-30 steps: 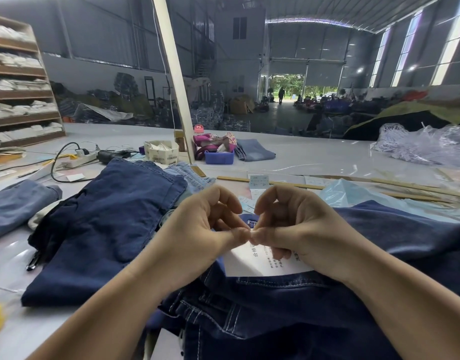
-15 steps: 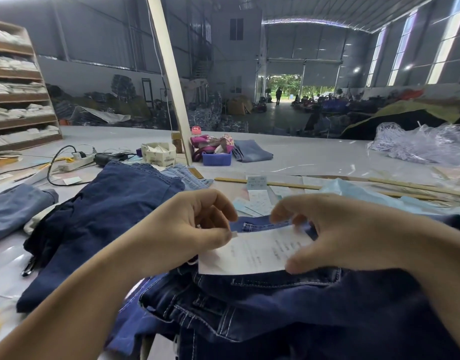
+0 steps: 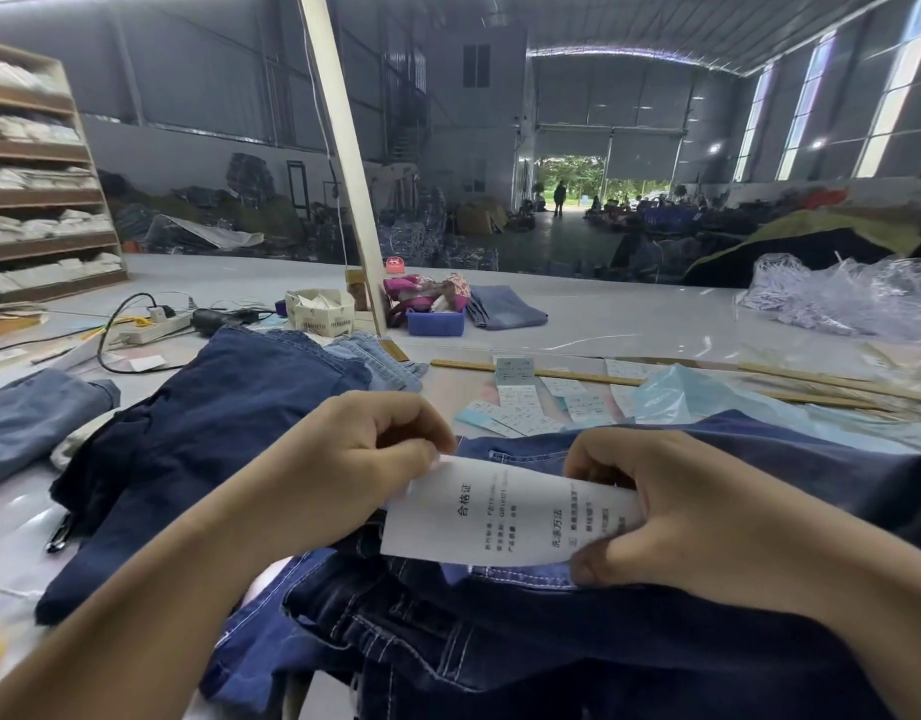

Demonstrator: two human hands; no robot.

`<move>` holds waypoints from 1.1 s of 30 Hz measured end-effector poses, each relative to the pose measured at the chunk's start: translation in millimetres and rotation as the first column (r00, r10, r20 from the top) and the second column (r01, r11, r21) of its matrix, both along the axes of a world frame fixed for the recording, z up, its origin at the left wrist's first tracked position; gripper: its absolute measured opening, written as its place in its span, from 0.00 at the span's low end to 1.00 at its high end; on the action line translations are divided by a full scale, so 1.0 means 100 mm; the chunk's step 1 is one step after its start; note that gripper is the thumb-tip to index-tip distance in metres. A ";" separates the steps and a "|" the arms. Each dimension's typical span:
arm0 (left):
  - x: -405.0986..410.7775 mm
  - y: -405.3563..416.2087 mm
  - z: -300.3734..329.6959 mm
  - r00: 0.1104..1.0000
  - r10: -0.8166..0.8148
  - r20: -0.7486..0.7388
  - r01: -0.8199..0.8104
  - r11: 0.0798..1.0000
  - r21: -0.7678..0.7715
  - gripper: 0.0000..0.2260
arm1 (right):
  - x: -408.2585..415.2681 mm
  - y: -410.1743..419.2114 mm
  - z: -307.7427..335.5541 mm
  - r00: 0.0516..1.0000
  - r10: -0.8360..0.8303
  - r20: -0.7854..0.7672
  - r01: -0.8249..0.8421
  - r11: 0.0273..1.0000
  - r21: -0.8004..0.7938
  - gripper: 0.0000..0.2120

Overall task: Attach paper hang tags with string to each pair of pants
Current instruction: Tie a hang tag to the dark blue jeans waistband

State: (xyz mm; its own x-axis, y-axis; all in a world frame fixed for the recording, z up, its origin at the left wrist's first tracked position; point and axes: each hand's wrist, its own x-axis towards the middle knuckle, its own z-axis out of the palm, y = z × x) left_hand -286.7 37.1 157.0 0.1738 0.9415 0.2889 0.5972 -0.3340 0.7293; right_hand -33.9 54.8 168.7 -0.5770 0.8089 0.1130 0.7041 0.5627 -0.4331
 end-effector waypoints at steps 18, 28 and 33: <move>0.03 -0.09 -0.08 0.951 0.058 -0.305 0.160 0.750 0.642 0.16 | 0.05 -0.09 -0.12 0.931 0.106 -0.348 0.035 0.926 0.376 0.20; -0.09 -0.03 -0.17 0.924 0.042 -0.380 0.155 0.868 0.473 0.24 | 0.12 -0.06 -0.13 0.991 0.081 -0.104 -0.031 0.912 0.409 0.21; -0.26 0.02 -0.15 0.893 -0.262 -0.365 0.184 0.955 -0.234 0.19 | 0.18 -0.09 -0.10 0.992 0.083 0.090 -0.103 0.962 0.254 0.07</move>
State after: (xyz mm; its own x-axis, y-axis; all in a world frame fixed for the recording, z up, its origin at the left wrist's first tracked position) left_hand -312.8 38.9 142.2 0.4468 0.8943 -0.0235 0.7709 -0.3716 0.5173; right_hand -16.0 45.5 159.2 -0.6635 0.7007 0.2622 0.6692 0.7126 -0.2107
